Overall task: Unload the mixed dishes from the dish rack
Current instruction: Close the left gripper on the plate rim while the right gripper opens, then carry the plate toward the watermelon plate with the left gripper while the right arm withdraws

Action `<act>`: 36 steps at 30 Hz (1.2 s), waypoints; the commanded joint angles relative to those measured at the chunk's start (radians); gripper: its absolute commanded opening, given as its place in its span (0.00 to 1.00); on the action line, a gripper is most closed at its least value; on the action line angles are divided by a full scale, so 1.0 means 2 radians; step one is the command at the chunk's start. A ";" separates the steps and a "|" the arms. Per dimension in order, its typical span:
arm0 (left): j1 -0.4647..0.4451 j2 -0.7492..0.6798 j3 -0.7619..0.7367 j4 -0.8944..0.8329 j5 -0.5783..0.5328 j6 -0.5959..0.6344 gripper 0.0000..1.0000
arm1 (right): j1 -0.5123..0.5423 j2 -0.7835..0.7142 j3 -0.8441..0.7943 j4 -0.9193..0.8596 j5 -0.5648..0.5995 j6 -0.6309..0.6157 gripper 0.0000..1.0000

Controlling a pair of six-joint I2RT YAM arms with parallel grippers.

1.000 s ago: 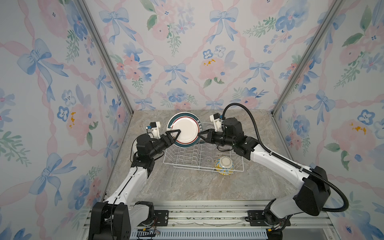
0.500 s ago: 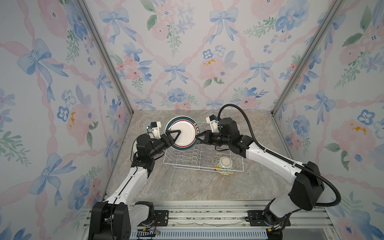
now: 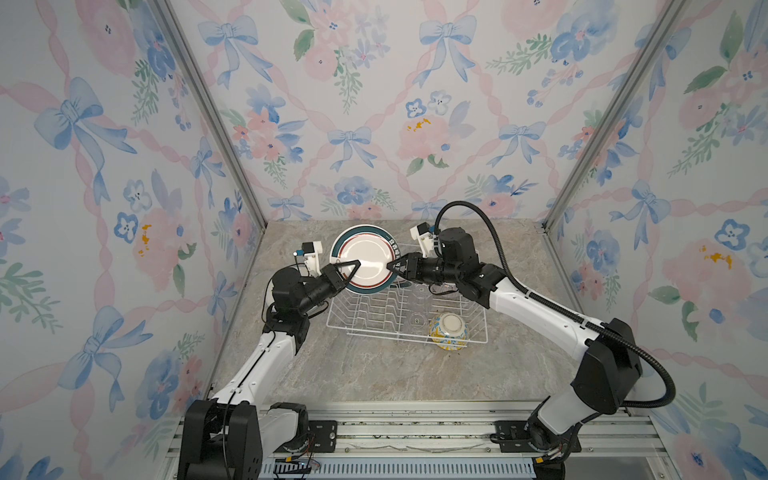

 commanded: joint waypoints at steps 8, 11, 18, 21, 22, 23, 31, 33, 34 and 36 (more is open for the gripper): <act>0.030 -0.004 0.029 -0.015 0.009 0.011 0.00 | -0.003 -0.056 -0.019 -0.020 0.059 -0.069 0.92; 0.054 -0.016 0.028 -0.037 0.007 0.016 0.00 | -0.003 -0.079 -0.030 -0.032 0.094 -0.098 0.98; 0.153 -0.048 0.020 -0.104 0.014 0.033 0.00 | -0.005 -0.123 -0.067 -0.043 0.135 -0.137 0.98; 0.202 -0.053 0.021 -0.125 0.018 0.037 0.00 | -0.004 -0.145 -0.090 -0.038 0.151 -0.145 0.97; 0.218 -0.053 0.022 -0.129 0.021 0.037 0.00 | -0.004 -0.152 -0.099 -0.035 0.155 -0.146 0.97; 0.233 -0.053 0.023 -0.132 0.024 0.036 0.00 | -0.004 -0.158 -0.106 -0.032 0.157 -0.146 0.97; 0.303 -0.015 0.028 -0.182 -0.004 0.059 0.00 | -0.005 -0.214 -0.172 -0.025 0.189 -0.155 0.97; 0.306 -0.010 0.031 -0.215 -0.043 0.092 0.00 | -0.011 -0.224 -0.182 -0.033 0.195 -0.161 0.97; 0.306 -0.010 0.031 -0.223 -0.061 0.105 0.00 | -0.016 -0.230 -0.186 -0.040 0.201 -0.164 0.97; 0.307 -0.008 0.032 -0.241 -0.092 0.126 0.00 | -0.023 -0.240 -0.192 -0.048 0.214 -0.171 0.97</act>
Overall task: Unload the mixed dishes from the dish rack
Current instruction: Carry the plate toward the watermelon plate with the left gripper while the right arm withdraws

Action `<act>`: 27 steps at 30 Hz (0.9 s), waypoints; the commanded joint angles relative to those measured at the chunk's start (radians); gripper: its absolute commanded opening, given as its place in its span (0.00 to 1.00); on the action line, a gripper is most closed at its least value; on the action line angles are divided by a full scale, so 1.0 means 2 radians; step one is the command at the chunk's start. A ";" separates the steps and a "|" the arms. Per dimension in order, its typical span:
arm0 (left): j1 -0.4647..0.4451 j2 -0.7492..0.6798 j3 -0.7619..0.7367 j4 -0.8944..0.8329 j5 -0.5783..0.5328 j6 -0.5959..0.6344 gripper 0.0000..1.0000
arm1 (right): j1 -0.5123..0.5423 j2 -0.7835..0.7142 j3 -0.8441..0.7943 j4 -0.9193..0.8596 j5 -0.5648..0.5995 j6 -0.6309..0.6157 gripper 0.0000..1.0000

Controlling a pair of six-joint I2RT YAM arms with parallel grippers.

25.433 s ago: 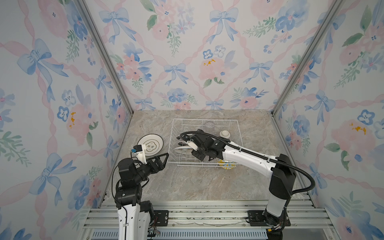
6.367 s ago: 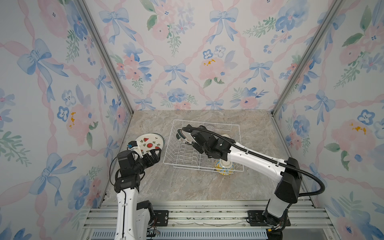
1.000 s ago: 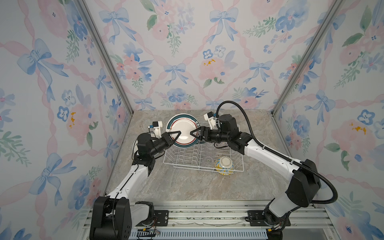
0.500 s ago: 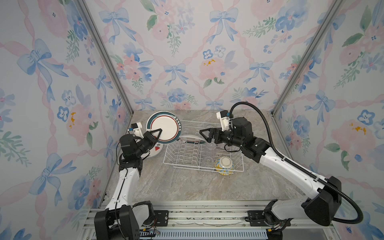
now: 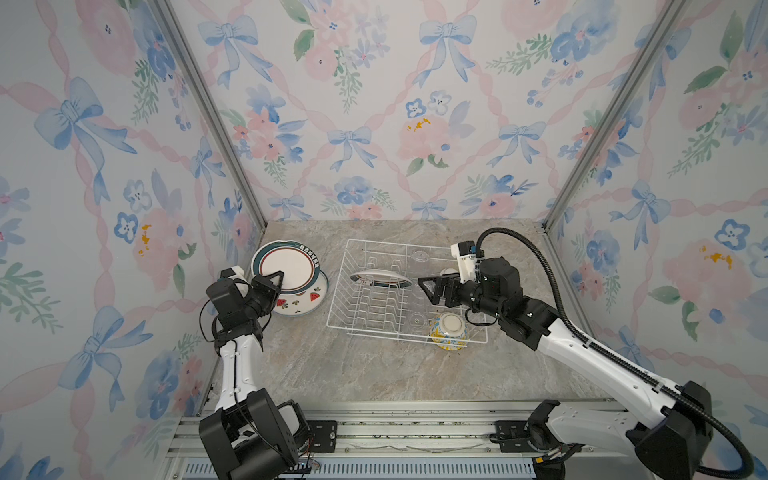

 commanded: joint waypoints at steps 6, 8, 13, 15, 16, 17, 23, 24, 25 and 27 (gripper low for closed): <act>0.003 0.028 0.025 -0.045 -0.083 0.077 0.00 | -0.026 -0.051 -0.027 -0.030 0.043 -0.029 0.97; 0.003 0.047 0.033 -0.055 -0.089 0.087 0.00 | -0.027 -0.062 -0.035 -0.032 0.048 -0.030 0.97; -0.007 0.084 0.065 -0.079 -0.116 0.134 0.00 | -0.031 -0.079 -0.042 -0.054 0.065 -0.037 0.97; -0.011 0.094 0.069 -0.085 -0.125 0.142 0.00 | -0.032 -0.085 -0.044 -0.061 0.067 -0.037 0.97; -0.012 0.099 0.072 -0.086 -0.124 0.143 0.00 | -0.032 -0.089 -0.045 -0.063 0.067 -0.037 0.97; -0.013 0.106 0.076 -0.089 -0.123 0.145 0.00 | -0.032 -0.091 -0.046 -0.064 0.067 -0.037 0.97; -0.042 0.171 0.125 -0.129 -0.134 0.181 0.00 | -0.032 -0.108 -0.055 -0.076 0.073 -0.035 0.97; -0.050 0.181 0.133 -0.136 -0.140 0.189 0.00 | -0.033 -0.110 -0.055 -0.080 0.073 -0.034 0.97; -0.055 0.191 0.140 -0.141 -0.143 0.194 0.00 | -0.032 -0.114 -0.057 -0.082 0.074 -0.034 0.97; -0.059 0.208 0.152 -0.149 -0.143 0.196 0.00 | -0.033 -0.121 -0.063 -0.079 0.075 -0.031 0.97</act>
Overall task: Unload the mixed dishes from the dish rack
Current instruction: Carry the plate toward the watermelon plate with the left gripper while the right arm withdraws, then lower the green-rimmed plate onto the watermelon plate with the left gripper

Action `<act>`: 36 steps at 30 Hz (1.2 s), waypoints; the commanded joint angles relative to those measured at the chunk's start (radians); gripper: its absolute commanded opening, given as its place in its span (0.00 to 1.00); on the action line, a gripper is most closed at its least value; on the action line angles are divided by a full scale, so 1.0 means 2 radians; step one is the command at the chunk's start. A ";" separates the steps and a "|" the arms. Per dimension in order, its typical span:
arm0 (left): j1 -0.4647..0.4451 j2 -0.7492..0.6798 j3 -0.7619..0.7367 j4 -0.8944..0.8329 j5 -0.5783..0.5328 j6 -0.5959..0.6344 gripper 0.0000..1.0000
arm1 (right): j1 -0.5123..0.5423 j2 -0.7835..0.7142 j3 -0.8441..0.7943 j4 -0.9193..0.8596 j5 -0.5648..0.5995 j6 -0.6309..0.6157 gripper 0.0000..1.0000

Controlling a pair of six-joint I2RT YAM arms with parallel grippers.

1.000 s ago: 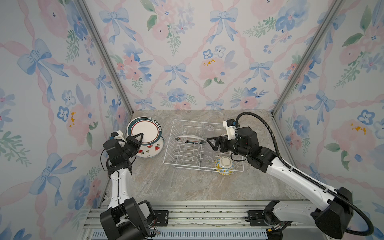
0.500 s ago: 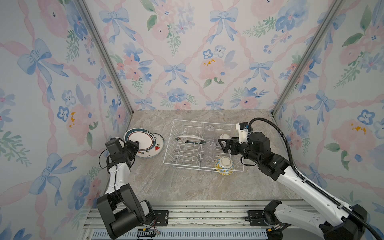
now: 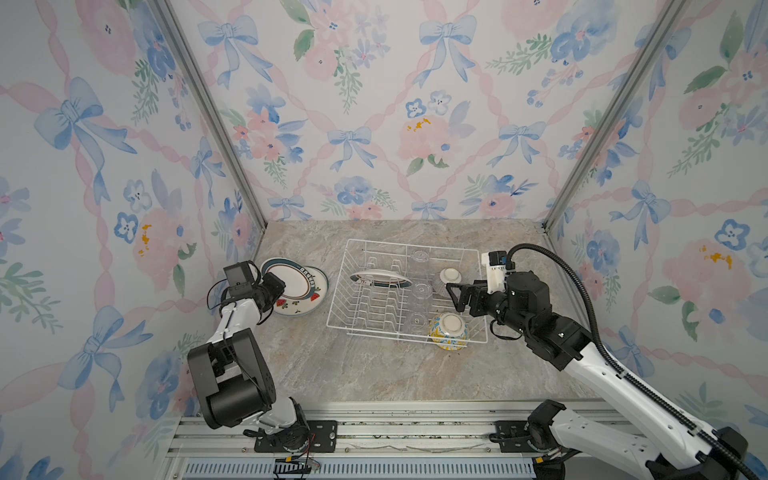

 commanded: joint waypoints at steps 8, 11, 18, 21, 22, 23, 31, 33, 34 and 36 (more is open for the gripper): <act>-0.021 0.050 0.056 -0.053 -0.021 0.048 0.00 | -0.005 -0.035 -0.018 -0.027 0.016 -0.006 0.97; -0.026 0.062 0.065 -0.067 -0.030 0.055 0.06 | -0.005 -0.041 -0.022 -0.027 0.016 -0.006 0.97; -0.039 0.066 0.081 -0.116 -0.100 0.077 0.98 | -0.005 -0.050 -0.025 -0.035 0.015 -0.003 0.97; -0.039 0.063 0.088 -0.137 -0.117 0.086 0.98 | -0.005 -0.060 -0.028 -0.035 0.011 0.001 0.97; -0.039 0.063 0.092 -0.145 -0.123 0.089 0.98 | -0.005 -0.064 -0.029 -0.034 0.010 0.002 0.97; -0.039 0.062 0.097 -0.156 -0.133 0.095 0.98 | -0.005 -0.067 -0.031 -0.035 0.010 0.003 0.97; -0.040 0.034 0.108 -0.201 -0.213 0.122 0.98 | -0.005 -0.088 -0.034 -0.046 0.013 0.001 0.97; -0.040 0.019 0.105 -0.204 -0.227 0.124 0.98 | -0.005 -0.088 -0.037 -0.050 0.018 -0.003 0.97; -0.040 0.012 0.103 -0.204 -0.231 0.126 0.98 | -0.005 -0.087 -0.037 -0.051 0.020 -0.004 0.97; -0.040 -0.013 0.094 -0.204 -0.234 0.127 0.98 | -0.005 -0.081 -0.036 -0.058 0.024 -0.009 0.97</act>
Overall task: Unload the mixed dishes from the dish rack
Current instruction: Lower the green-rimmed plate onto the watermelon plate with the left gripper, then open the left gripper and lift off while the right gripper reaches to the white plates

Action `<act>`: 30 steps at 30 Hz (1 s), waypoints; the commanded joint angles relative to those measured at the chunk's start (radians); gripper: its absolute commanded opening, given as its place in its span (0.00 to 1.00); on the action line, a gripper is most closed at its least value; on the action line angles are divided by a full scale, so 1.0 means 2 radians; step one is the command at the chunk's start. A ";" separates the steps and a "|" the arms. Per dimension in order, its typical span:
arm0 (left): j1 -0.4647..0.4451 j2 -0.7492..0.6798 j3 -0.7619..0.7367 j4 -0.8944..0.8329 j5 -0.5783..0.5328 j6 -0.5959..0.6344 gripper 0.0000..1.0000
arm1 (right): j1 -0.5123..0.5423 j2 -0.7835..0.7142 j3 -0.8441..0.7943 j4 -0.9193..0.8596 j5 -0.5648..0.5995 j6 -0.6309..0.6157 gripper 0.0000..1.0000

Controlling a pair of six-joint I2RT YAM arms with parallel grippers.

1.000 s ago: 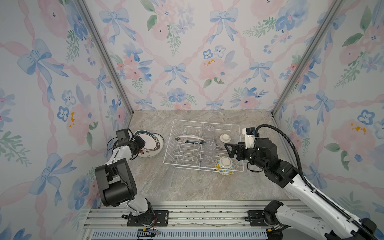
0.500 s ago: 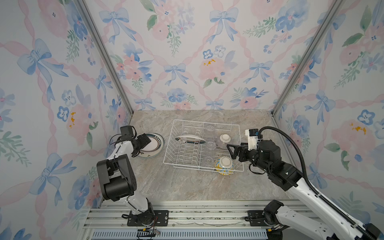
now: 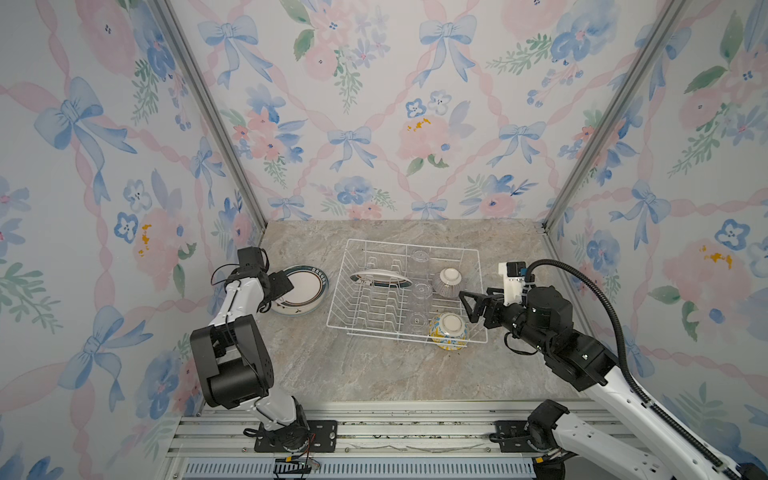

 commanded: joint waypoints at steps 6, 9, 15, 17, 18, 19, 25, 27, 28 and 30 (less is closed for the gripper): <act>-0.005 -0.140 -0.056 -0.013 0.032 0.002 0.98 | -0.003 0.023 -0.007 -0.018 0.000 -0.007 0.97; -0.018 -0.191 -0.082 -0.012 0.068 -0.004 0.98 | 0.003 0.043 0.009 -0.028 -0.009 -0.006 0.97; -0.057 -0.270 -0.118 -0.001 0.129 -0.019 0.98 | 0.037 0.108 0.054 -0.048 0.003 -0.043 0.97; -0.064 -0.294 -0.131 0.002 0.149 -0.020 0.98 | 0.048 0.141 0.085 -0.073 0.007 -0.070 0.97; -0.064 -0.307 -0.142 0.005 0.159 -0.020 0.98 | 0.054 0.157 0.102 -0.085 0.013 -0.082 0.97; -0.065 -0.319 -0.151 0.007 0.167 -0.020 0.98 | 0.057 0.170 0.116 -0.095 0.022 -0.087 0.97; -0.068 -0.373 -0.205 0.018 0.240 -0.042 0.98 | 0.084 0.239 0.170 -0.098 0.028 -0.084 0.97; -0.071 -0.389 -0.221 0.032 0.272 -0.052 0.98 | 0.092 0.263 0.180 -0.090 0.033 -0.081 0.97; -0.073 -0.395 -0.227 0.036 0.278 -0.057 0.98 | 0.094 0.276 0.186 -0.089 0.038 -0.079 0.97; -0.079 -0.406 -0.237 0.044 0.288 -0.059 0.98 | 0.099 0.305 0.201 -0.089 0.059 -0.076 0.97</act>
